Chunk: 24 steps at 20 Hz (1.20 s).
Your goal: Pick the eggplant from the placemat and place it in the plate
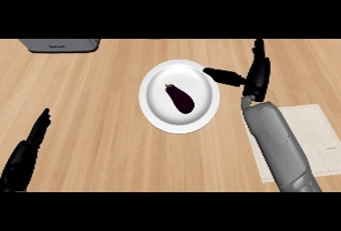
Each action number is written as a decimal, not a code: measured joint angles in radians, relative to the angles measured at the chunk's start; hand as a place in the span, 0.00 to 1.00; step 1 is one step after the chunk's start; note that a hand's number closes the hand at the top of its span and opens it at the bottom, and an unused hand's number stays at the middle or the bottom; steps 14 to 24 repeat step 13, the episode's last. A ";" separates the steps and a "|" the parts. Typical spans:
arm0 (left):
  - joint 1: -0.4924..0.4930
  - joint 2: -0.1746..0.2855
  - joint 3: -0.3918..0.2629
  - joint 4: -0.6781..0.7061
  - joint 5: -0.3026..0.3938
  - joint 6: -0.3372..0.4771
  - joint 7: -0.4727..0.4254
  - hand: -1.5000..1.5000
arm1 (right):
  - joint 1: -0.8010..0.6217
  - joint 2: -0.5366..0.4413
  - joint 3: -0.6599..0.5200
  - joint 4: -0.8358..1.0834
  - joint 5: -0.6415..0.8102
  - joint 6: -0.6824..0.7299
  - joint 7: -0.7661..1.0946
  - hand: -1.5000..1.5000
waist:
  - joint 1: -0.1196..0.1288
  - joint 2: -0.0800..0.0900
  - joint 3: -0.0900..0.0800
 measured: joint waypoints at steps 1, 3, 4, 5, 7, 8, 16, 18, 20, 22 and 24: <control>0.003 -0.001 0.000 -0.004 0.000 0.000 0.001 0.50 | 0.043 -0.016 -0.007 -0.049 -0.018 0.021 -0.020 0.00 | -0.002 -0.001 0.000; -0.022 0.001 0.006 0.015 -0.002 -0.001 0.009 0.50 | 0.131 -0.043 -0.021 -0.132 -0.057 0.067 -0.071 0.00 | -0.004 0.000 0.000; -0.026 0.001 0.007 0.016 -0.002 -0.004 0.015 0.50 | 0.168 -0.061 -0.033 -0.159 -0.076 0.092 -0.103 0.00 | -0.003 0.000 0.000; -0.032 0.005 0.014 0.026 0.002 -0.007 0.010 0.50 | 0.197 -0.087 -0.049 -0.181 -0.096 0.125 -0.127 0.00 | -0.003 0.001 0.000; -0.032 -0.006 0.007 0.018 -0.006 -0.002 0.009 0.50 | 0.262 -0.121 -0.072 -0.221 -0.123 0.173 -0.173 0.00 | 0.000 0.001 0.000; -0.028 -0.008 0.004 0.005 -0.009 -0.006 0.017 0.50 | 0.287 -0.135 -0.089 -0.230 -0.140 0.197 -0.198 0.00 | 0.002 0.001 0.000; -0.025 -0.018 0.012 0.009 -0.019 -0.011 0.001 0.50 | 0.350 -0.186 -0.163 -0.234 -0.192 0.292 -0.274 0.00 | 0.008 0.003 -0.001; -0.025 -0.018 0.012 0.009 -0.019 -0.011 0.001 0.50 | 0.350 -0.186 -0.163 -0.234 -0.192 0.292 -0.274 0.00 | 0.008 0.003 -0.001; -0.025 -0.018 0.012 0.009 -0.019 -0.011 0.001 0.50 | 0.350 -0.186 -0.163 -0.234 -0.192 0.292 -0.274 0.00 | 0.008 0.003 -0.001; -0.025 -0.018 0.012 0.009 -0.019 -0.011 0.001 0.50 | 0.350 -0.186 -0.163 -0.234 -0.192 0.292 -0.274 0.00 | 0.008 0.003 -0.001; -0.025 -0.018 0.012 0.009 -0.019 -0.011 0.001 0.50 | 0.350 -0.186 -0.163 -0.234 -0.192 0.292 -0.274 0.00 | 0.008 0.003 -0.001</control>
